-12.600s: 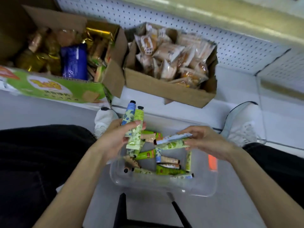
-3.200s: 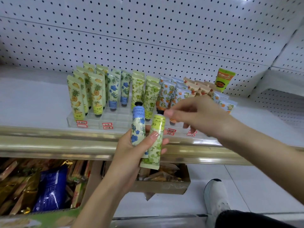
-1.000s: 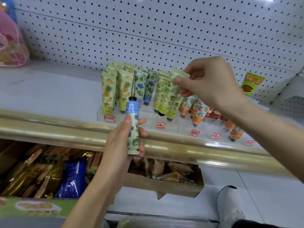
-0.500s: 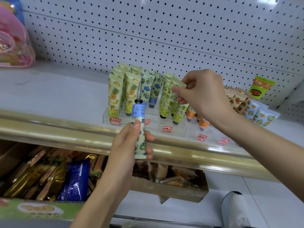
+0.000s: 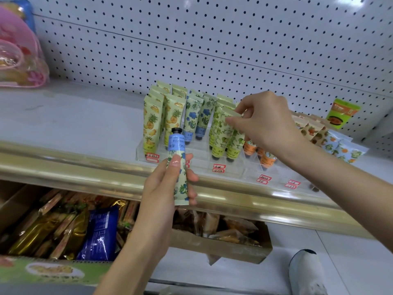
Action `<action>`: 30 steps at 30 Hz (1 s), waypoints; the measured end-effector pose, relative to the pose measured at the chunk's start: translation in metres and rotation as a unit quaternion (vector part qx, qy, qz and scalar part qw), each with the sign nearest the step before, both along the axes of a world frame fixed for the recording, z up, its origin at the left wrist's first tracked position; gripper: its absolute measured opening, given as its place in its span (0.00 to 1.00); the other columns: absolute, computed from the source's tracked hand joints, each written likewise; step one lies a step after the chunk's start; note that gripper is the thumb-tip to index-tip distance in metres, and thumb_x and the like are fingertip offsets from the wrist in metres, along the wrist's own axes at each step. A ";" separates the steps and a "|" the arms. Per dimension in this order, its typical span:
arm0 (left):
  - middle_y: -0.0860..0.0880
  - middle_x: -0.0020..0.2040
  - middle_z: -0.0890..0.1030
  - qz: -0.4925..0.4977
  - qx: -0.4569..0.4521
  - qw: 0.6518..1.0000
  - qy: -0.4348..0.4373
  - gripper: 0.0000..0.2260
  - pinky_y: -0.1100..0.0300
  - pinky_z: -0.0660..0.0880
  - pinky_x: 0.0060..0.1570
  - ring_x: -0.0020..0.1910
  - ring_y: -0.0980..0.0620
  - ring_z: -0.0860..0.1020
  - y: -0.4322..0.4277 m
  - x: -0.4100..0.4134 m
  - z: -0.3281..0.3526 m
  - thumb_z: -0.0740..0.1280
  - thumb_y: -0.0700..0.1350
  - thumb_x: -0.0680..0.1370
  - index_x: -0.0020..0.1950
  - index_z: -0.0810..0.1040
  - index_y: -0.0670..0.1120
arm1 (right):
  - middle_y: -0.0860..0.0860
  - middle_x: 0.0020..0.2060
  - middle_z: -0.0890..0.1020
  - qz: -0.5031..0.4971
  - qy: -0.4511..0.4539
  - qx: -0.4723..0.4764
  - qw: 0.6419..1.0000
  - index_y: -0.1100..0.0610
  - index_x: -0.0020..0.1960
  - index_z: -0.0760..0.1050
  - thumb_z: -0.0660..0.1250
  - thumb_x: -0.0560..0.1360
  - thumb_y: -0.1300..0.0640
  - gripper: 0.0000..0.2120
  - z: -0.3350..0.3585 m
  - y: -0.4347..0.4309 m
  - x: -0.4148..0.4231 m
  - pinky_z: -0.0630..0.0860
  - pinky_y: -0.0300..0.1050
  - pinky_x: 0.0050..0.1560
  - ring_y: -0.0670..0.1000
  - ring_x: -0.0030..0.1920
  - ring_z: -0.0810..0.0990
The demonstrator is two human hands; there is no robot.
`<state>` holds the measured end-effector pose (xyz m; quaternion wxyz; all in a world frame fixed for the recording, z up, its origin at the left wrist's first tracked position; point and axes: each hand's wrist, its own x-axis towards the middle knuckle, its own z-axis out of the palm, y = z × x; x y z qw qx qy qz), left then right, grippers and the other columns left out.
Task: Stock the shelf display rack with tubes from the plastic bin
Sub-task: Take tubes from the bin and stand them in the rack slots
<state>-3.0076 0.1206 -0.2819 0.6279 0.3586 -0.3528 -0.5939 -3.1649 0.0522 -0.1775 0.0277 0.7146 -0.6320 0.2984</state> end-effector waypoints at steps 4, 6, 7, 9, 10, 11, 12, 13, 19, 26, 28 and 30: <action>0.50 0.35 0.79 -0.006 0.008 1.000 0.001 0.13 0.63 0.72 0.26 0.27 0.54 0.72 0.000 -0.001 0.000 0.60 0.51 0.79 0.53 0.82 0.48 | 0.55 0.29 0.80 0.001 -0.007 0.006 1.000 0.58 0.46 0.77 0.71 0.74 0.55 0.07 0.001 -0.001 -0.001 0.79 0.40 0.31 0.53 0.27 0.80; 0.50 0.37 0.79 -0.005 0.016 1.000 0.006 0.13 0.63 0.72 0.26 0.28 0.54 0.73 0.000 -0.002 0.000 0.61 0.52 0.78 0.50 0.85 0.49 | 0.52 0.27 0.78 0.005 -0.012 0.008 1.000 0.60 0.47 0.78 0.71 0.74 0.56 0.07 0.000 -0.003 -0.002 0.73 0.30 0.26 0.44 0.21 0.77; 0.50 0.37 0.78 -0.004 0.019 1.000 0.004 0.14 0.63 0.72 0.26 0.28 0.55 0.73 0.000 -0.002 0.000 0.62 0.52 0.78 0.49 0.85 0.50 | 0.50 0.26 0.77 0.007 -0.018 0.012 1.000 0.60 0.48 0.78 0.71 0.74 0.56 0.08 0.000 -0.003 -0.003 0.70 0.29 0.23 0.41 0.19 0.75; 0.51 0.34 0.77 -0.002 0.023 1.000 -0.003 0.13 0.64 0.72 0.25 0.28 0.56 0.74 -0.001 -0.002 0.000 0.62 0.52 0.78 0.48 0.86 0.51 | 0.49 0.26 0.77 0.011 -0.027 0.018 0.999 0.60 0.50 0.78 0.71 0.74 0.56 0.08 0.000 -0.004 -0.004 0.70 0.28 0.23 0.39 0.19 0.74; 0.52 0.33 0.77 -0.004 0.023 1.000 -0.007 0.13 0.64 0.72 0.26 0.28 0.57 0.74 -0.001 -0.001 0.000 0.61 0.52 0.78 0.48 0.86 0.51 | 0.49 0.26 0.77 0.013 -0.028 0.019 0.999 0.60 0.50 0.78 0.71 0.74 0.56 0.08 0.000 -0.004 -0.005 0.71 0.28 0.24 0.39 0.19 0.75; 0.53 0.33 0.77 -0.009 0.021 1.000 -0.013 0.13 0.63 0.72 0.27 0.29 0.57 0.74 -0.001 -0.001 0.000 0.62 0.52 0.78 0.48 0.86 0.52 | 0.49 0.26 0.77 0.015 -0.028 0.019 0.999 0.59 0.49 0.78 0.71 0.73 0.56 0.08 0.000 -0.003 -0.005 0.72 0.28 0.25 0.39 0.20 0.75; 0.53 0.33 0.78 -0.015 0.019 0.999 -0.023 0.12 0.62 0.72 0.30 0.30 0.57 0.74 -0.001 -0.001 -0.001 0.62 0.52 0.78 0.48 0.86 0.53 | 0.49 0.27 0.77 0.017 -0.030 0.020 0.999 0.59 0.49 0.78 0.71 0.73 0.56 0.08 0.000 -0.003 -0.006 0.73 0.29 0.25 0.39 0.20 0.75; 0.53 0.35 0.79 -0.022 0.016 0.999 -0.034 0.12 0.60 0.72 0.33 0.31 0.58 0.75 0.000 -0.001 -0.001 0.62 0.53 0.77 0.48 0.86 0.55 | 0.49 0.27 0.77 0.019 -0.033 0.020 0.999 0.59 0.49 0.78 0.71 0.74 0.57 0.07 0.000 -0.004 -0.006 0.73 0.30 0.24 0.40 0.20 0.75; 0.52 0.37 0.81 -0.049 0.007 0.997 -0.056 0.12 0.57 0.70 0.40 0.32 0.58 0.76 0.002 0.000 0.000 0.63 0.55 0.74 0.47 0.85 0.55 | 0.52 0.29 0.80 0.013 -0.057 0.022 0.998 0.59 0.46 0.78 0.68 0.75 0.59 0.03 0.002 -0.006 -0.006 0.71 0.32 0.21 0.42 0.19 0.75; 0.50 0.37 0.80 -0.057 -0.006 0.997 -0.059 0.12 0.56 0.72 0.40 0.34 0.56 0.76 0.001 0.000 -0.001 0.64 0.56 0.72 0.45 0.85 0.55 | 0.54 0.29 0.80 0.016 -0.064 0.034 0.997 0.57 0.45 0.77 0.68 0.76 0.59 0.02 0.002 -0.007 -0.007 0.67 0.29 0.19 0.41 0.18 0.74; 0.50 0.38 0.81 -0.059 -0.007 0.997 -0.055 0.11 0.57 0.73 0.40 0.36 0.55 0.77 0.001 -0.001 -0.002 0.64 0.56 0.71 0.44 0.85 0.55 | 0.55 0.29 0.81 0.018 -0.069 0.036 0.997 0.57 0.45 0.77 0.68 0.76 0.58 0.02 0.003 -0.007 -0.007 0.68 0.30 0.19 0.41 0.18 0.74; 0.50 0.39 0.82 -0.058 -0.005 0.997 -0.045 0.11 0.58 0.74 0.40 0.38 0.54 0.79 0.000 -0.001 -0.003 0.64 0.55 0.71 0.45 0.84 0.55 | 0.55 0.29 0.81 0.021 -0.072 0.039 0.996 0.58 0.45 0.77 0.68 0.76 0.59 0.02 0.004 -0.007 -0.007 0.71 0.31 0.21 0.42 0.19 0.74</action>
